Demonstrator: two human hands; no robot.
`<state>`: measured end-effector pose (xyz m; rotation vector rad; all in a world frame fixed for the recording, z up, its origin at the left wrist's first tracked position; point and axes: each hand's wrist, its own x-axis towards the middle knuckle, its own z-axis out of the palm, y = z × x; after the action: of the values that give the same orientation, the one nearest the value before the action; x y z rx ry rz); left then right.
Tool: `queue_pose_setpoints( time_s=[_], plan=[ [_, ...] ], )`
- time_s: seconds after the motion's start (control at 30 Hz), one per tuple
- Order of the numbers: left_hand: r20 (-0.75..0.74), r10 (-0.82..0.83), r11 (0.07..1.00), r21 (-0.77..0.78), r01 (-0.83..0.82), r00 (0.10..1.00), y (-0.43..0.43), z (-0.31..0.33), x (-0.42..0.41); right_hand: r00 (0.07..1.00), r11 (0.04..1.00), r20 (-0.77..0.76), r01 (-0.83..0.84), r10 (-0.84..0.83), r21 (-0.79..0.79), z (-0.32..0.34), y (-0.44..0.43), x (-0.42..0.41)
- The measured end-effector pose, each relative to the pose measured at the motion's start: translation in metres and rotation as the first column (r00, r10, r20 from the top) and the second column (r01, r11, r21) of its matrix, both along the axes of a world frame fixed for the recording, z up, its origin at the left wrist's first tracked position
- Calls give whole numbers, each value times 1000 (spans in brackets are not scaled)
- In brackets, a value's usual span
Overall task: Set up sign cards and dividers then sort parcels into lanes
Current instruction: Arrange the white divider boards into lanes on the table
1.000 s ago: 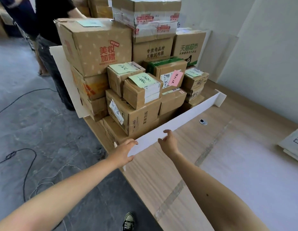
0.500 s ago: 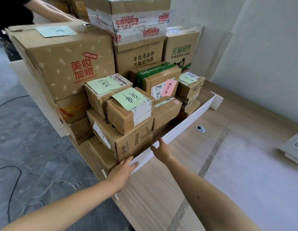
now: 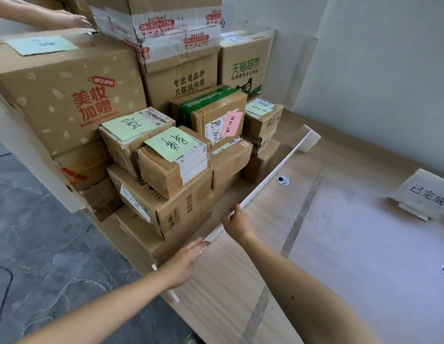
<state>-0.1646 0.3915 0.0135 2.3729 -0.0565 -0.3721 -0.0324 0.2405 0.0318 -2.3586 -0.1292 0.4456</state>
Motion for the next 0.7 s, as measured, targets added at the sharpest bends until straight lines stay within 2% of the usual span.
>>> queue_pose_setpoints(
  time_s=[0.23,0.4,0.5,0.7],
  plan=[
    [42,15,995,-100,-11,999,-49,9,-30,996,999,73,54,-53,-5,8,-34,-45],
    [89,31,992,-121,-21,996,-89,16,-57,986,968,57,141,-156,207,16,-68,-108],
    [78,15,990,-143,-4,997,-116,19,-79,961,925,49,248,-273,286,23,-97,-157],
    [32,-26,976,-214,33,999,-174,28,-112,893,886,55,432,-446,169,28,-176,-221]
  ],
)
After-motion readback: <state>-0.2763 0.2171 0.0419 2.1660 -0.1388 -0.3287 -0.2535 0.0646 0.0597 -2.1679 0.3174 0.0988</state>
